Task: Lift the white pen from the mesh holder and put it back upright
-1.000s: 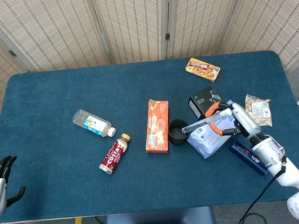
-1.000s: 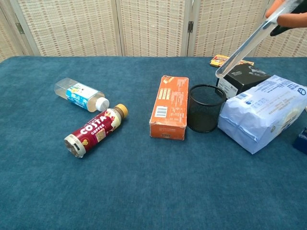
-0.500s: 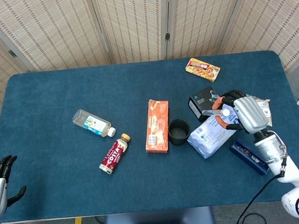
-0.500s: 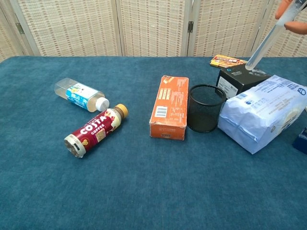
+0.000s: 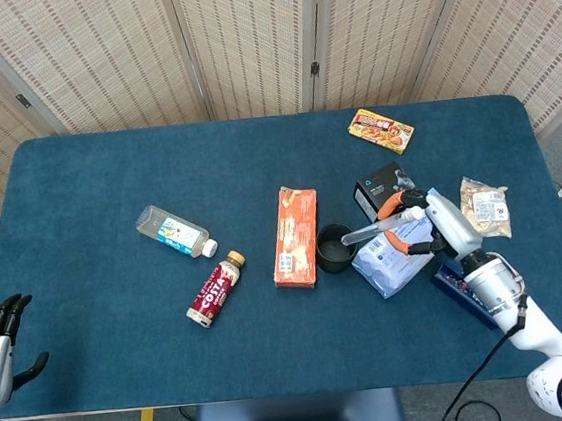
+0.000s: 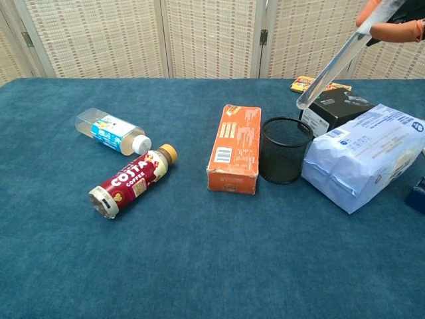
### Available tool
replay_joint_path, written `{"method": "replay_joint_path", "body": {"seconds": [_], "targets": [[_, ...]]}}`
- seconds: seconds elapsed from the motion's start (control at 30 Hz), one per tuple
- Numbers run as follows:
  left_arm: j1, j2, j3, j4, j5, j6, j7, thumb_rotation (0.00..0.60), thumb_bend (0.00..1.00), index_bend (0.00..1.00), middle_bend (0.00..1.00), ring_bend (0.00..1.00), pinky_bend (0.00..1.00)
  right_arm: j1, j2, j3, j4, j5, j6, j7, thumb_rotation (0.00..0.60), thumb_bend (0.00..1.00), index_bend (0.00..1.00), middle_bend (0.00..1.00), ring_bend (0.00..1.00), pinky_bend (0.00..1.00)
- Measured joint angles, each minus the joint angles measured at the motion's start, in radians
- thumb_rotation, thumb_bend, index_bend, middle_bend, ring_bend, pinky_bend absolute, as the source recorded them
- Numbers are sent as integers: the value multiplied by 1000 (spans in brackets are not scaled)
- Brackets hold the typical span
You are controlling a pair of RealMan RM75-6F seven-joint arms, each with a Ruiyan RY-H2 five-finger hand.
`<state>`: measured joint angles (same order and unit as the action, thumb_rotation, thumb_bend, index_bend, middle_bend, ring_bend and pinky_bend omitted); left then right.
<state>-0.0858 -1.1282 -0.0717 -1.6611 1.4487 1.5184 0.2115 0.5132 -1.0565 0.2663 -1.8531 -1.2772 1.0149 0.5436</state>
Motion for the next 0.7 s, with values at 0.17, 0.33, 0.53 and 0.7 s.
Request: {"method": "replay_joint_path", "body": {"seconds": [0.17,0.33,0.53,0.7], "targets": [[-2,0,1,-1,0,-6,1,600,249,179,178,188,117,13,28,10,-20,16,-44,22,600,351,713,517,279,216],[-2,-1,1,0,-2,-7,0,600,250,178,178,189,117,46,-28,8,18,42,-46,-108,600,351,713,516,279,216],[2,-2,3,6,-10,-9,-5,600,249,178,177,188,116,107,-123,10,86,121,-76,-232,600,351,713,514,279,216],[3,-3,2,11,-15,-10,-10,600,249,179,177,188,117,135,-169,8,131,162,-101,-274,600,351,713,513,278,217]]}}
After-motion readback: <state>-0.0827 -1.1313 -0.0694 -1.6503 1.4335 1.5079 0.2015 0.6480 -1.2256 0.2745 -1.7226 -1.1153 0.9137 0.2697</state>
